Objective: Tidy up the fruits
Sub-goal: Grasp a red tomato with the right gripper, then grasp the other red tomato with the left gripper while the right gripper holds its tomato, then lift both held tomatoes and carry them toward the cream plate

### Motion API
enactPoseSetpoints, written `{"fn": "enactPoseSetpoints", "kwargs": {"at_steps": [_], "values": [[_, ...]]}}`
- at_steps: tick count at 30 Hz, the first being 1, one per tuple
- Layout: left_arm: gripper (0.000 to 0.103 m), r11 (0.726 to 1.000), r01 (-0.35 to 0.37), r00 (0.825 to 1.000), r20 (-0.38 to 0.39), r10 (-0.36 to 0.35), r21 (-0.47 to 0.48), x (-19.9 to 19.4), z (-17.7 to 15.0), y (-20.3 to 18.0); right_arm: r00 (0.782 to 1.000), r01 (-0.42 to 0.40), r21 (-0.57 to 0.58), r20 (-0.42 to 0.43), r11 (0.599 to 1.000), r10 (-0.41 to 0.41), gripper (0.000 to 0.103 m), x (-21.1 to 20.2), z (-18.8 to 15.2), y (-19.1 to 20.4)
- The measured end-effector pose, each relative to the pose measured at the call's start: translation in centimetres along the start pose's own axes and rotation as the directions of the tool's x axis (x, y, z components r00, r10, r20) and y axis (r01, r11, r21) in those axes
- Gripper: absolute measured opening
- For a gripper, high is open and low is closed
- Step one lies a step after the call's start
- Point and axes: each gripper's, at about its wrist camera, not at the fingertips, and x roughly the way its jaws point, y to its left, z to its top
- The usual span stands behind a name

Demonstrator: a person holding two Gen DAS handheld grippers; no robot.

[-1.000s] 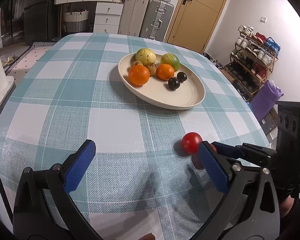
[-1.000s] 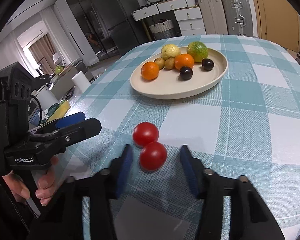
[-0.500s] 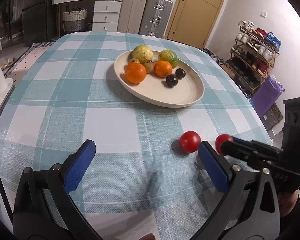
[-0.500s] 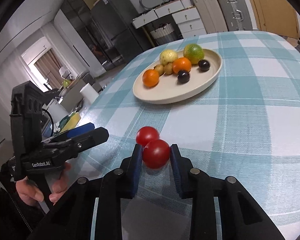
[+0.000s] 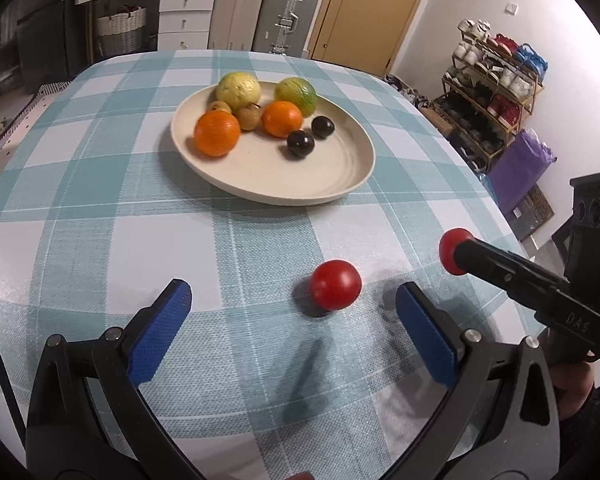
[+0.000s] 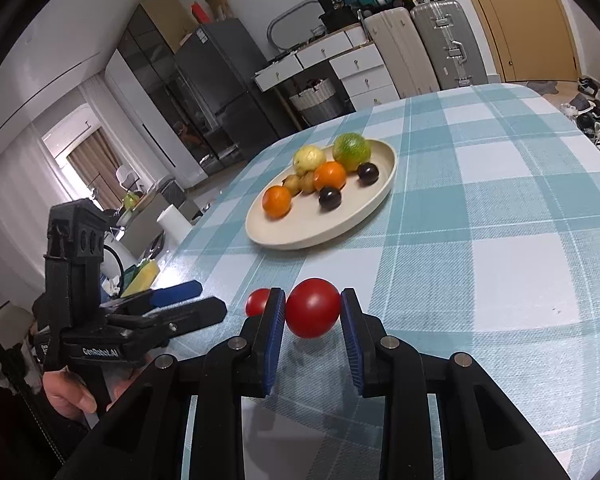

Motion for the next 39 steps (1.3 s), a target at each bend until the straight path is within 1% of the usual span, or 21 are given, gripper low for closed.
{"fn": "enactPoseSetpoints", "kwargs": {"at_steps": [3,5,7,10,12,16,18,19,20,22,29,36,39], "values": [[0.101,1.000,0.015,1.000,-0.007,-0.015,0.003,0.5,0.1,-0.4,1.000,0.002,0.000,-0.005,1.000,-0.002,0.029,-0.1,-0.1,-0.3],[0.101,0.999,0.035,0.999,-0.005,-0.035,0.011,0.8,0.2,-0.8,1.000,-0.013,0.003,0.000,1.000,0.013,0.029,-0.2,-0.1,-0.4],[0.099,0.999,0.048,0.999,-0.006,-0.048,0.020,1.0,0.2,-1.1,1.000,-0.018,-0.005,0.006,1.000,0.018,0.029,-0.4,-0.1,-0.4],[0.084,0.996,0.085,0.996,-0.004,-0.085,0.033,1.2,0.3,-1.4,1.000,-0.018,-0.020,0.013,1.000,0.018,0.029,-0.7,-0.1,-0.2],[0.063,0.992,0.117,0.993,-0.008,-0.117,0.035,1.4,0.4,-1.3,1.000,-0.020,-0.022,0.016,1.000,0.020,0.029,-0.8,0.0,-0.2],[0.051,0.988,0.153,0.988,-0.023,-0.153,0.035,1.9,0.5,-1.1,1.000,-0.014,-0.018,0.020,1.000,0.015,0.029,-1.0,0.3,-0.4],[0.036,0.985,0.169,0.985,-0.039,-0.168,0.034,2.2,0.4,-1.0,1.000,-0.012,-0.018,0.025,1.000,0.013,0.029,-1.2,0.4,-0.5],[0.033,0.985,0.172,0.984,-0.047,-0.170,0.034,2.3,0.4,-1.0,1.000,-0.011,-0.017,0.026,1.000,0.012,0.029,-1.2,0.5,-0.6],[0.027,0.982,0.184,0.982,-0.058,-0.182,0.033,2.6,0.4,-0.9,1.000,-0.012,-0.016,0.027,1.000,0.012,0.029,-1.2,0.5,-0.6],[0.027,0.978,0.206,0.977,-0.062,-0.204,0.030,2.6,0.3,-0.7,1.000,-0.011,-0.017,0.027,1.000,0.011,0.029,-1.2,0.5,-0.6],[0.027,0.975,0.223,0.973,-0.060,-0.221,0.019,2.3,0.6,-0.3,1.000,-0.008,-0.024,0.019,1.000,0.008,0.029,-0.8,0.8,-0.3],[0.027,0.968,0.252,0.968,-0.017,-0.252,0.016,1.1,2.1,0.2,1.000,-0.012,-0.028,0.014,1.000,0.013,0.029,0.1,1.5,-0.2],[0.027,0.967,0.254,0.967,0.005,-0.255,0.020,0.6,3.1,0.4,0.999,-0.029,-0.010,0.014,1.000,0.029,0.029,0.6,2.1,-0.4]]}}
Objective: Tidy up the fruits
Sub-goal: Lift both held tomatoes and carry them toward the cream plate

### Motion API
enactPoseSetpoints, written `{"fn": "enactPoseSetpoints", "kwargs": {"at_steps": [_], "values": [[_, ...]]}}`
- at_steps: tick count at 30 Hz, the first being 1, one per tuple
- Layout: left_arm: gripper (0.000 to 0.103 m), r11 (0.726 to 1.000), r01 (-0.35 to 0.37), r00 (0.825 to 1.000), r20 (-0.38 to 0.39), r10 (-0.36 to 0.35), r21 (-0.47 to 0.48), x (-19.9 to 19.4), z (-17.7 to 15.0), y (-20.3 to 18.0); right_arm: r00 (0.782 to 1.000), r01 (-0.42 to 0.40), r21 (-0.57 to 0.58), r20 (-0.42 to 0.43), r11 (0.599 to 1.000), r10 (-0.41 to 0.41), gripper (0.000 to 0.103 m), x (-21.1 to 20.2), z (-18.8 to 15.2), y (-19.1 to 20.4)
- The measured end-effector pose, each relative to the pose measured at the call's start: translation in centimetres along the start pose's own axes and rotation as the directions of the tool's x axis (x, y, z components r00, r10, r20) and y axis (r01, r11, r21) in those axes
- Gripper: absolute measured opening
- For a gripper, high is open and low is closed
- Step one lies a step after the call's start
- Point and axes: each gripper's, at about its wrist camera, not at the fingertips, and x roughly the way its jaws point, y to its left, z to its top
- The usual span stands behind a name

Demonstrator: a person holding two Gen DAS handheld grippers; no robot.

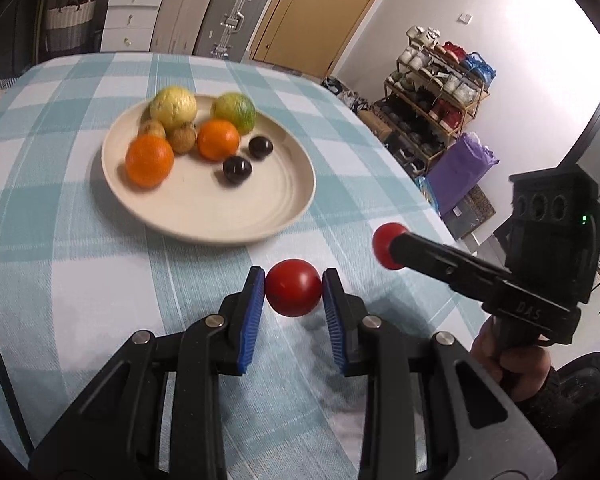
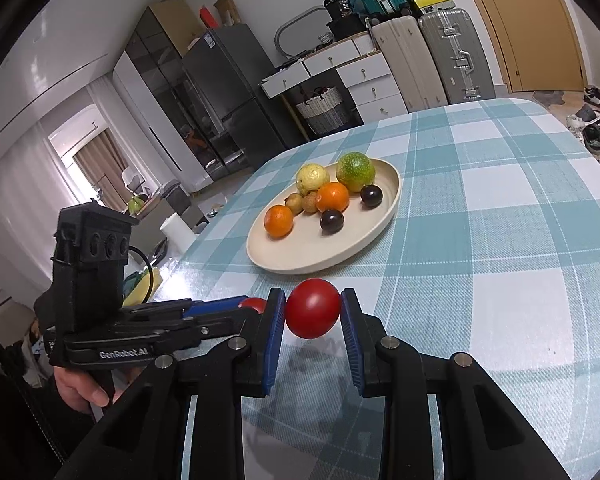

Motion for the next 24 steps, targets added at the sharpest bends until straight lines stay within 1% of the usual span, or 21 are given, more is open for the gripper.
{"fn": "enactPoseSetpoints", "kwargs": {"at_steps": [5,10,13,14,17,20,21,23,24], "values": [[0.026,1.000,-0.001,1.000,0.030,0.001,-0.009,-0.3,1.8,0.6,1.000,-0.026,0.024,0.004,0.999,0.026,0.029,1.1,1.5,-0.5],[0.026,1.000,-0.012,0.997,0.070,0.014,-0.026,-0.4,4.3,1.7,0.999,-0.049,0.009,0.001,0.999,0.049,0.029,2.6,3.5,-0.2],[0.026,0.999,-0.031,0.997,0.068,0.033,-0.025,0.2,5.2,2.2,0.998,-0.061,0.008,-0.003,0.998,0.061,0.029,3.8,4.7,-0.2],[0.026,0.999,-0.015,0.998,0.055,0.018,-0.040,0.4,5.3,2.5,0.998,-0.065,0.008,-0.004,0.998,0.065,0.029,4.2,5.0,-0.3],[0.026,0.996,0.037,0.999,0.028,-0.035,-0.079,0.2,4.5,2.9,0.998,-0.062,0.018,-0.016,0.998,0.062,0.029,5.4,5.3,-0.6],[0.027,0.995,0.074,0.997,0.014,-0.073,-0.067,-0.3,2.7,2.2,0.998,-0.059,0.052,-0.010,0.997,0.060,0.029,5.6,4.6,-1.3],[0.029,0.995,0.082,0.997,-0.007,-0.082,-0.063,-0.3,2.0,1.8,0.998,-0.057,0.064,-0.007,0.996,0.058,0.029,5.5,4.3,-1.7],[0.031,0.991,0.120,0.993,-0.014,-0.121,-0.059,-0.8,0.6,1.1,0.998,-0.062,0.108,-0.004,0.992,0.063,0.029,5.3,3.7,-2.7],[0.035,0.988,0.142,0.989,-0.020,-0.143,-0.053,-1.2,-0.2,0.7,0.997,-0.075,0.136,0.001,0.988,0.075,0.029,5.2,3.5,-3.2]]}}
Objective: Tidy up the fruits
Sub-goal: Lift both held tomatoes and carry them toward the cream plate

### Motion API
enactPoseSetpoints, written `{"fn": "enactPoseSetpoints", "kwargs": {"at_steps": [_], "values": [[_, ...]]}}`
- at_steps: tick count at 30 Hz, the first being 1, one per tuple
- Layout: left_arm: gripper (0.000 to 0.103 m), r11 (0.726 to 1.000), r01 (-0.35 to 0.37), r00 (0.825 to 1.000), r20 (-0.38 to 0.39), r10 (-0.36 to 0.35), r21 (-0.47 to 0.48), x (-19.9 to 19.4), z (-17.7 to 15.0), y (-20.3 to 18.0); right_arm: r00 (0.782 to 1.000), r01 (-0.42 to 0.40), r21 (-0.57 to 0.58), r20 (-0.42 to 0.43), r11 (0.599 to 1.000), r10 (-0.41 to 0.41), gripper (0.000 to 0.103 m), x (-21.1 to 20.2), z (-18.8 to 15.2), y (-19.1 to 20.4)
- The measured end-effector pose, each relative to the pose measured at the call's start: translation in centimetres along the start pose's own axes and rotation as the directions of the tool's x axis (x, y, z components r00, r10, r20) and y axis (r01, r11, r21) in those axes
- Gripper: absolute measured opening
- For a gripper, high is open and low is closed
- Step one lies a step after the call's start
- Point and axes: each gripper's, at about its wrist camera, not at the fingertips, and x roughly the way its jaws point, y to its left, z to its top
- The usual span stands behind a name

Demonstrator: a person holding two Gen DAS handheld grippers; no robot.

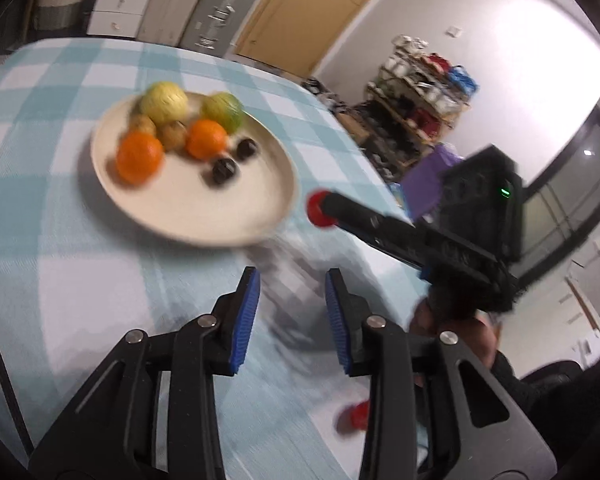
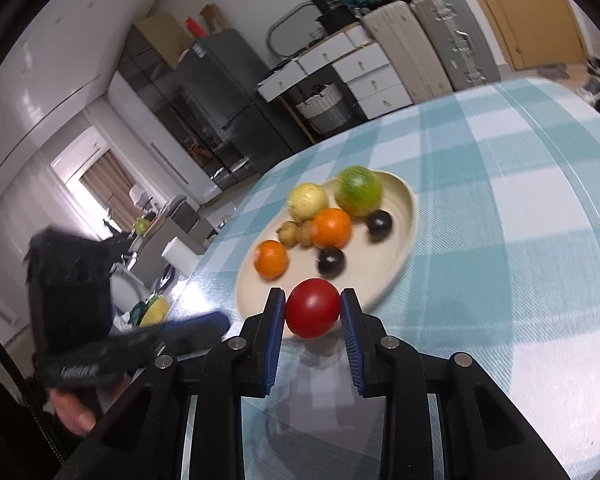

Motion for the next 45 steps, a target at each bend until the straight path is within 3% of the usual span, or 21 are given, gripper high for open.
{"fn": "enactPoseSetpoints", "kwargs": {"at_steps": [3,4,5,6,11,14,17,18,19,21,24,32,37,45], "values": [[0.054,0.995,0.098,0.995,-0.014,-0.098,0.020,-1.0,-2.0,-1.2,0.996,-0.073,0.067,0.057,0.995,0.070,0.029,-1.3,-1.0,-0.5],[0.061,0.989,0.143,0.989,-0.031,-0.142,0.032,-1.3,-2.8,-1.8,0.995,-0.058,0.053,0.079,0.997,0.054,0.029,-1.9,-1.4,-0.2],[0.077,0.986,0.163,0.986,-0.053,-0.161,0.043,-1.4,-3.5,-2.5,0.995,-0.018,0.036,0.096,0.999,0.014,0.029,-2.3,-1.5,0.1],[0.084,0.984,0.169,0.983,-0.084,-0.164,0.058,-1.5,-4.4,-3.3,0.994,0.015,0.032,0.108,0.999,-0.018,0.029,-2.5,-1.5,0.2],[0.084,0.957,0.214,0.958,-0.232,-0.167,0.195,-0.6,-8.1,-7.6,0.973,0.096,0.104,0.198,0.990,-0.115,0.029,-4.2,-1.2,-1.7],[0.084,0.944,0.256,0.926,-0.335,-0.177,0.208,1.0,-10.6,-9.4,0.973,0.100,0.078,0.201,0.992,-0.114,0.029,-4.1,-1.2,-1.3],[0.074,0.936,0.240,0.911,-0.393,-0.125,0.258,2.4,-12.0,-11.0,0.972,0.097,0.064,0.209,0.993,-0.108,0.029,-4.2,-1.2,-1.2],[0.063,0.929,0.231,0.914,-0.391,-0.106,0.289,2.6,-12.2,-11.4,0.971,0.097,0.071,0.213,0.993,-0.110,0.029,-4.3,-1.3,-1.3],[0.061,0.927,0.222,0.920,-0.381,-0.097,0.301,2.7,-12.2,-11.6,0.970,0.096,0.079,0.215,0.992,-0.111,0.029,-4.4,-1.3,-1.5],[0.061,0.933,0.232,0.918,-0.379,-0.115,0.277,2.9,-11.9,-11.5,0.970,0.087,0.096,0.218,0.991,-0.107,0.029,-4.5,-1.3,-1.9],[0.061,0.938,0.215,0.930,-0.351,-0.111,0.274,2.6,-11.3,-11.1,0.968,0.083,0.095,0.231,0.992,-0.103,0.029,-4.8,-1.3,-1.9],[0.047,0.938,0.253,0.911,-0.386,-0.148,0.238,2.6,-11.3,-10.1,0.974,0.038,0.094,0.221,0.995,-0.058,0.029,-5.0,-1.3,-2.2],[0.031,0.939,0.261,0.903,-0.400,-0.155,0.225,2.4,-10.8,-8.1,0.980,0.021,0.059,0.195,0.998,-0.032,0.029,-4.9,-1.3,-1.9],[0.027,0.935,0.277,0.901,-0.400,-0.171,0.223,1.2,-11.1,-7.1,0.982,0.014,0.048,0.188,0.999,-0.023,0.029,-5.0,-1.4,-1.8]]}}
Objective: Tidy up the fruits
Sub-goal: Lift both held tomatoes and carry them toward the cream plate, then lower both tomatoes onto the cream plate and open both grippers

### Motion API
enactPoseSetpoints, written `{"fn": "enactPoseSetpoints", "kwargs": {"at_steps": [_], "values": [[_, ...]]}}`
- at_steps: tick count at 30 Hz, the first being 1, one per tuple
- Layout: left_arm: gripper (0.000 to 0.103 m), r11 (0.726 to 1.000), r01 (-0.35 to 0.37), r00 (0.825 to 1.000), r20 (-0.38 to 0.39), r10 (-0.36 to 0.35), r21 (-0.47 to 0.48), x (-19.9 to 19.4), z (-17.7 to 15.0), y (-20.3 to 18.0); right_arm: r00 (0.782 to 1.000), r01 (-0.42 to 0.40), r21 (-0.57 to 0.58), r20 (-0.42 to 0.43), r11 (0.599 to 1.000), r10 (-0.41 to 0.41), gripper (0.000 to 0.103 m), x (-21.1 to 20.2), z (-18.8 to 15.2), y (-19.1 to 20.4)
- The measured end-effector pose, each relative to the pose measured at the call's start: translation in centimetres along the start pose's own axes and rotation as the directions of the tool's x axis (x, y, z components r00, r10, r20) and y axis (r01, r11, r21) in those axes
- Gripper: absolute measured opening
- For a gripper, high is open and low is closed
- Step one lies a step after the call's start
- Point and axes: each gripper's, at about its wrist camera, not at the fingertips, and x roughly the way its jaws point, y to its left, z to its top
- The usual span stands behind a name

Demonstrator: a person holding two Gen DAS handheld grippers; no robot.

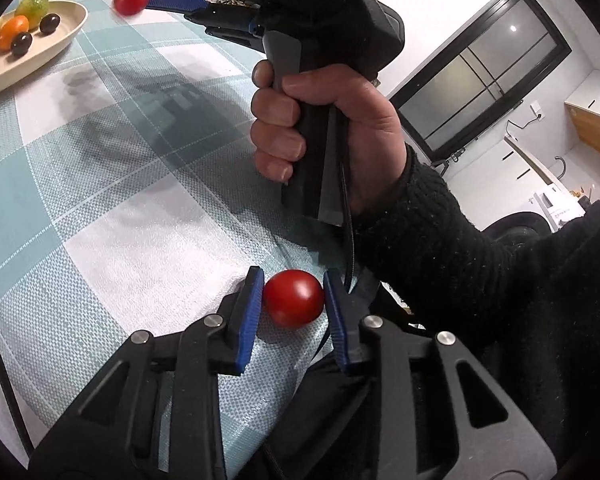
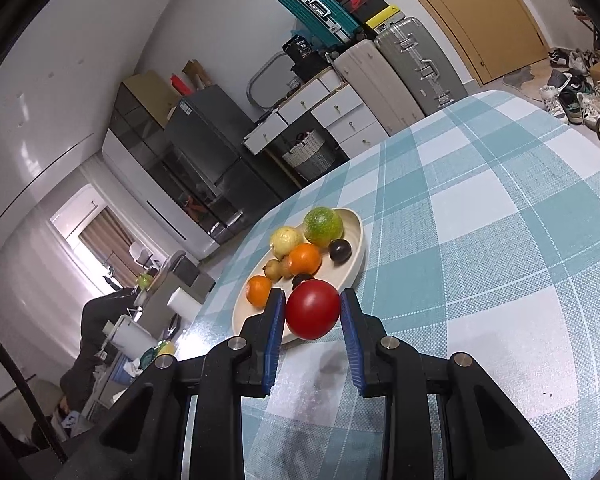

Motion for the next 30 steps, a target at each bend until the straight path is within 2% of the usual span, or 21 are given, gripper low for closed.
{"fn": "enactPoseSetpoints", "kwargs": {"at_steps": [8,12,17,19,22,26,30], "values": [[0.027,0.999,-0.012,0.999,0.040,0.013,-0.037,-1.4,0.7,0.3,1.000,0.006,-0.021,-0.015,1.000,-0.006,0.029,0.3,0.0,0.5],[0.027,0.998,-0.014,0.997,0.071,0.019,-0.069,-3.4,0.8,1.6,0.999,0.009,-0.032,-0.030,0.999,-0.010,0.029,0.6,-0.1,0.7],[0.027,0.993,-0.031,0.991,0.122,0.045,-0.110,-4.9,0.0,3.1,0.996,0.005,-0.048,-0.092,0.999,-0.009,0.030,1.5,-0.5,1.2],[0.027,0.990,-0.047,0.986,0.150,0.067,-0.132,-6.3,0.0,4.1,0.988,-0.008,-0.077,-0.157,0.997,-0.004,0.043,2.5,-0.9,1.9],[0.027,0.983,-0.073,0.975,0.196,0.105,-0.167,-8.5,-0.7,5.1,0.977,-0.003,-0.173,-0.210,0.985,-0.034,0.048,3.8,-1.7,3.9],[0.027,0.969,-0.100,0.958,0.242,0.156,-0.227,-11.3,-1.4,7.2,0.959,-0.002,-0.221,-0.277,0.975,-0.061,0.050,6.1,-2.7,5.5],[0.027,0.949,-0.133,0.932,0.289,0.217,-0.284,-14.6,-1.8,8.4,0.942,0.007,-0.260,-0.321,0.966,-0.093,0.050,7.9,-3.3,6.6]]}}
